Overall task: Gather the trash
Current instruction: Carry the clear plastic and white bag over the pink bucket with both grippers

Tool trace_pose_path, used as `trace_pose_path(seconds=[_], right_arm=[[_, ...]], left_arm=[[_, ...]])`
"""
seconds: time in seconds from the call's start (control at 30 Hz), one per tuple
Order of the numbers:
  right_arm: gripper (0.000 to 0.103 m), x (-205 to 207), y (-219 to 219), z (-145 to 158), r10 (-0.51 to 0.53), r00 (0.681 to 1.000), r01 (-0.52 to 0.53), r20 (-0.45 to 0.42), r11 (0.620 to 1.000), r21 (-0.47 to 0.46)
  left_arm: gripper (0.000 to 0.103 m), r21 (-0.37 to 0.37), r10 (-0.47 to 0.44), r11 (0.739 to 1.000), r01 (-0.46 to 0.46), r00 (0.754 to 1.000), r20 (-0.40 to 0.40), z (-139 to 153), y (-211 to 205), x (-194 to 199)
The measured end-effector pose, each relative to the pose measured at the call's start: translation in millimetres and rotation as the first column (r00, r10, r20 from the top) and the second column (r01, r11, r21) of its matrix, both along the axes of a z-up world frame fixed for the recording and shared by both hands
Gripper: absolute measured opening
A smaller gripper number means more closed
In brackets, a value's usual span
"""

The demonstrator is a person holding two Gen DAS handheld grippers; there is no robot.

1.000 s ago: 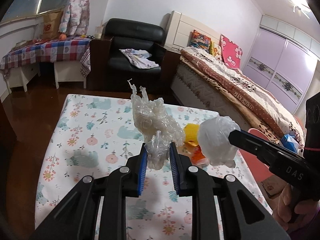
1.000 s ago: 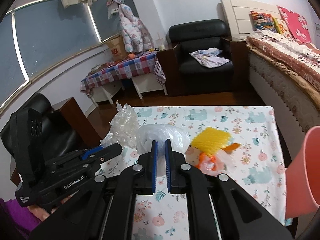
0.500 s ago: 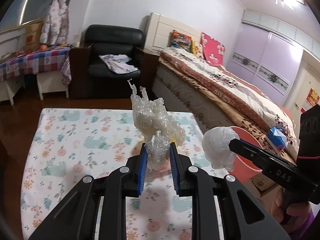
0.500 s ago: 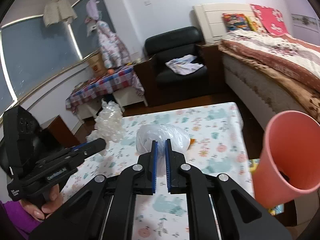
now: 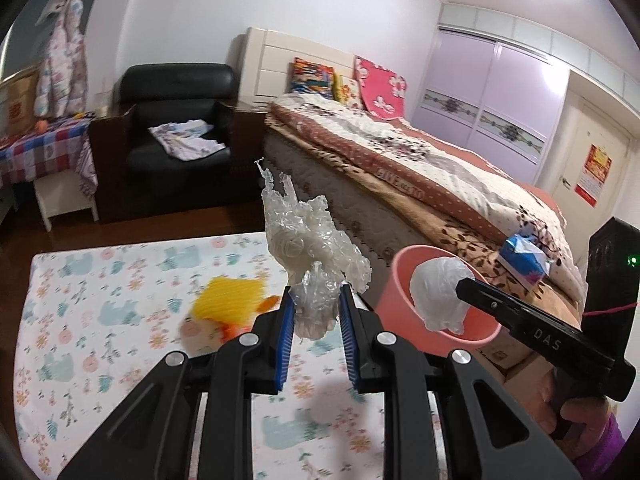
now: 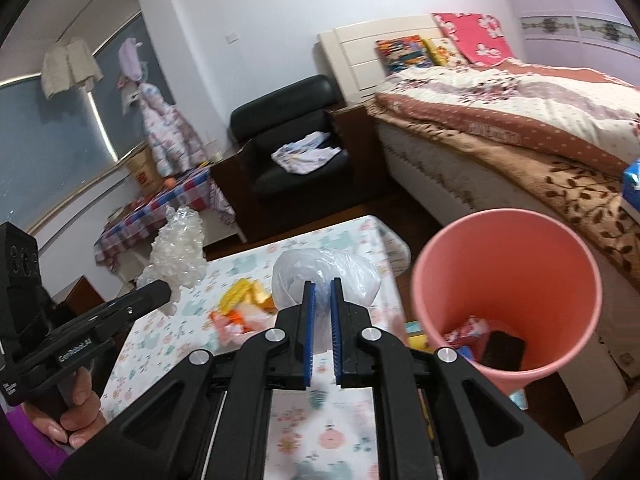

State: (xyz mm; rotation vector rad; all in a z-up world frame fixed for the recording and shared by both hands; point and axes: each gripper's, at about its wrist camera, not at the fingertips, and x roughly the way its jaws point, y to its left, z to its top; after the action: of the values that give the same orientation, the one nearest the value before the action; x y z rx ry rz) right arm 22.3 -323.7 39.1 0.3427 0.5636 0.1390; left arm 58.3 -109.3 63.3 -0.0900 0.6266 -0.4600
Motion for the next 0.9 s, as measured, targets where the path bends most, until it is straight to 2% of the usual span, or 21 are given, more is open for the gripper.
trace_pose_path(seconds=[0.4, 0.9], right_arm=[[0.008, -14, -72, -19, -0.166, 0.986, 0.166, -0.004, 0.986, 0.028], [0.008, -15, -116, -42, -0.249, 0.967, 0.251, -0.044, 0.967, 0.048]], left_arm=[[0.021, 0.044, -0.124, 0.991, 0.123, 0.992, 0.015, -1, -72, 7], [0.021, 0.086, -0.219, 0.971, 0.222, 0.975, -0.043, -27, -146, 26]])
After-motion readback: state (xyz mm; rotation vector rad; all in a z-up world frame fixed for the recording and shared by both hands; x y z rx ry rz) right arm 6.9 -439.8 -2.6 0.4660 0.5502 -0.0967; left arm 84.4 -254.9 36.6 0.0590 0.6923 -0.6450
